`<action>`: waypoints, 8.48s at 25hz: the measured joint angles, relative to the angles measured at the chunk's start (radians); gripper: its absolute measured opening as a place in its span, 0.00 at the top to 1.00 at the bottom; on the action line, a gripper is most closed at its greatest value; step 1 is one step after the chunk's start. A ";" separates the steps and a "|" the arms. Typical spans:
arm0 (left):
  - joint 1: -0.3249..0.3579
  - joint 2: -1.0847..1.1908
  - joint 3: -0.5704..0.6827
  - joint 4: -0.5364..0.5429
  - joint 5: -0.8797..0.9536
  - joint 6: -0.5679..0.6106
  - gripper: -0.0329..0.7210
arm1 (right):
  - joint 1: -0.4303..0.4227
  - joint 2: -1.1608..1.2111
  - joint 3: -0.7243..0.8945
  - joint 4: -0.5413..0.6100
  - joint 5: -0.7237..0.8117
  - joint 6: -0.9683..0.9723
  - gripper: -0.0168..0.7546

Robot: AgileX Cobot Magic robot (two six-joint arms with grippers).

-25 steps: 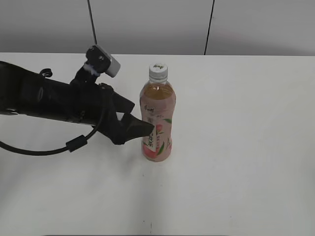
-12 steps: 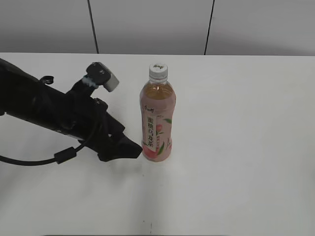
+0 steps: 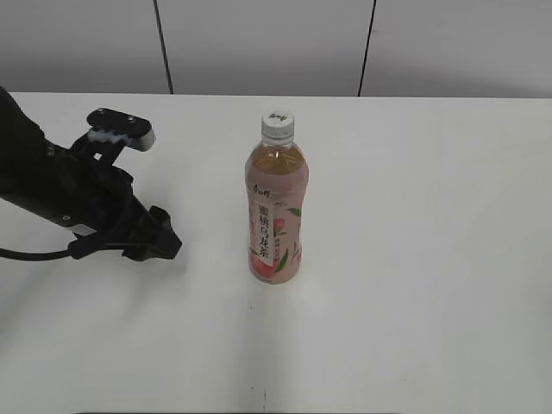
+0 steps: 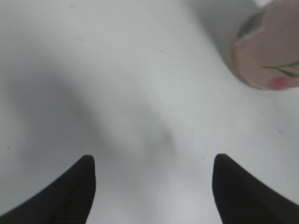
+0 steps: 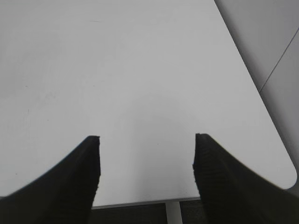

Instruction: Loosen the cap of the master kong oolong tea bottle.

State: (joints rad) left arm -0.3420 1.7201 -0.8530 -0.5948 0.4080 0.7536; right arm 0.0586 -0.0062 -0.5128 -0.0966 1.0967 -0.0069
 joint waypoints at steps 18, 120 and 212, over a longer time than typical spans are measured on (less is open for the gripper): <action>-0.072 -0.263 0.460 0.604 -0.906 -0.850 0.32 | 0.000 0.000 0.000 0.000 0.000 0.001 0.36; -0.219 0.332 0.216 1.337 -1.647 -0.995 0.43 | 0.000 0.000 0.000 0.008 0.000 -0.006 0.36; -0.219 0.332 0.219 1.365 -1.652 -0.899 0.43 | 0.646 1.769 -1.067 0.319 0.126 0.274 0.47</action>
State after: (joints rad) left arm -0.5609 2.0525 -0.6342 0.7704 -1.2442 -0.1457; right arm 0.7047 1.7624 -1.5795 0.2224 1.2223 0.2675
